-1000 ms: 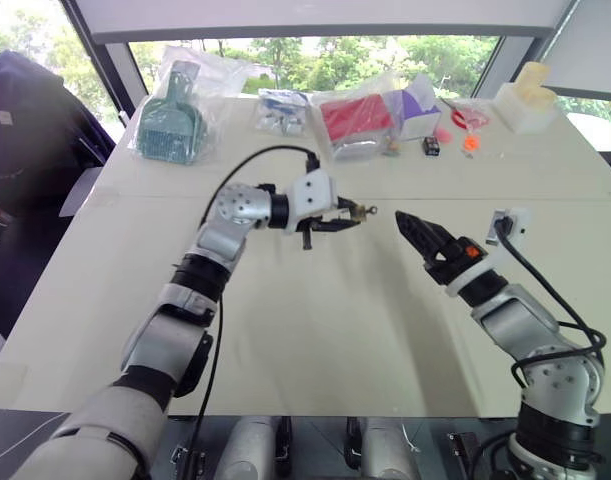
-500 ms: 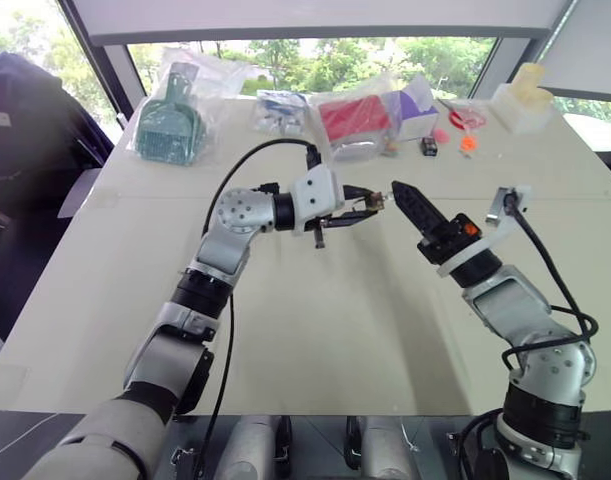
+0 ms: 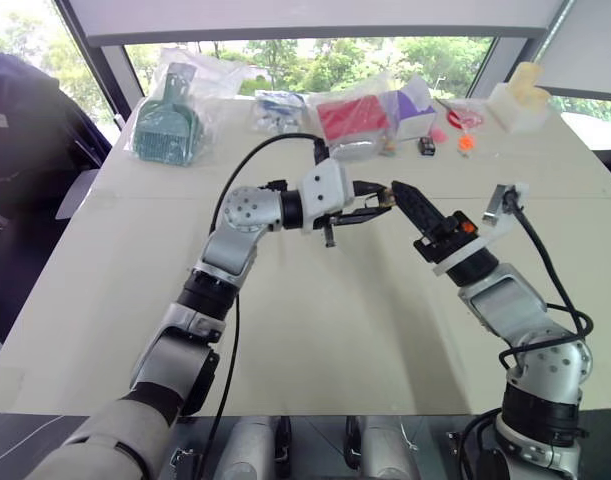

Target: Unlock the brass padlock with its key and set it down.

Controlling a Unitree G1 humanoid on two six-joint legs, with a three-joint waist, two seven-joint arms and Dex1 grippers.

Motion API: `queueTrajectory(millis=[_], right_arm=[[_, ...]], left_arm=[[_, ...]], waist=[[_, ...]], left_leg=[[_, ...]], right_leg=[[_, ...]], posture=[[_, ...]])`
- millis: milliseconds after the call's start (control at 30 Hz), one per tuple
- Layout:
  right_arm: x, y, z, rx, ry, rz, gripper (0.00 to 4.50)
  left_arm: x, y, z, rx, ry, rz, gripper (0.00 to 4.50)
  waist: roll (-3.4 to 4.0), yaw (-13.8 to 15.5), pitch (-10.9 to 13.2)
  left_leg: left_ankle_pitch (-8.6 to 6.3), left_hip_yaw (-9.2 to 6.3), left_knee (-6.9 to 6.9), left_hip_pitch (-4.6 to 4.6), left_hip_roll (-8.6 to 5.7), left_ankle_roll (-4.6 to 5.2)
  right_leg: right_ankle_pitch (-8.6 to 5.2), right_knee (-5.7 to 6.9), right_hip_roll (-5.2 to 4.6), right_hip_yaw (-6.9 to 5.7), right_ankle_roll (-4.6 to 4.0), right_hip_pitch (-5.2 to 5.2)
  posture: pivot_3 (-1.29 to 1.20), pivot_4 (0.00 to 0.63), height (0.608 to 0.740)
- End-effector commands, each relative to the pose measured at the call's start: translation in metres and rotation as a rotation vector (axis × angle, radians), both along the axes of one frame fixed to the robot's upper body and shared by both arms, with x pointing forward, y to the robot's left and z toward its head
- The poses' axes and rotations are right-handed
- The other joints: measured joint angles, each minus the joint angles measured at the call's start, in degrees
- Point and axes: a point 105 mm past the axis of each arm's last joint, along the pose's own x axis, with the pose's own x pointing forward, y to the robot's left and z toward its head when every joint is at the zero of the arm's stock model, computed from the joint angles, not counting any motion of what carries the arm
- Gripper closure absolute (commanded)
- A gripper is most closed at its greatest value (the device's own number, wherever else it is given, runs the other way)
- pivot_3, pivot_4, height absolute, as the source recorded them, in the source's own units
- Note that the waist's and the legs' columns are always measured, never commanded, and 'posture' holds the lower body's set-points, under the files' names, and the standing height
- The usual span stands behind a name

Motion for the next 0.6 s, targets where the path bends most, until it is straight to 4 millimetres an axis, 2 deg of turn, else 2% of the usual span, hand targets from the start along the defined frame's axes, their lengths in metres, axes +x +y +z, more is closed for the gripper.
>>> queueTrajectory(millis=[33, 267, 600], right_arm=[[-0.003, 0.001, 0.011, 0.032, -0.043, 0.004, 4.45], [-0.001, 0.004, 0.008, 0.043, -0.026, 0.001, 4.45], [0.016, 0.008, 0.001, 0.177, 0.074, -0.080, 4.45]], left_arm=[[-0.005, -0.003, 0.018, -0.033, -0.055, -0.021, 3.74], [-0.004, -0.003, 0.020, -0.037, -0.125, 0.006, 3.74], [0.000, -0.005, 0.037, -0.073, -0.669, 0.166, 3.74]], waist=[[0.00, -0.4, 0.0], [0.00, -0.5, 0.0], [0.00, -0.5, 0.0]], left_leg=[[0.00, -0.01, 0.00, 0.00, 0.00, 0.00], [0.00, 0.00, 0.00, 0.02, 0.00, 0.00], [0.00, 0.00, -0.03, 0.04, 0.01, 0.00]], right_leg=[[0.00, 0.00, 0.00, 0.00, 0.00, 0.01], [0.00, 0.00, 0.01, 0.00, 0.01, 0.02], [0.01, 0.00, 0.00, 0.00, 0.02, 0.02]], posture=[[0.00, 0.150, 0.735], [0.00, 0.150, 0.735], [0.00, 0.150, 0.735]])
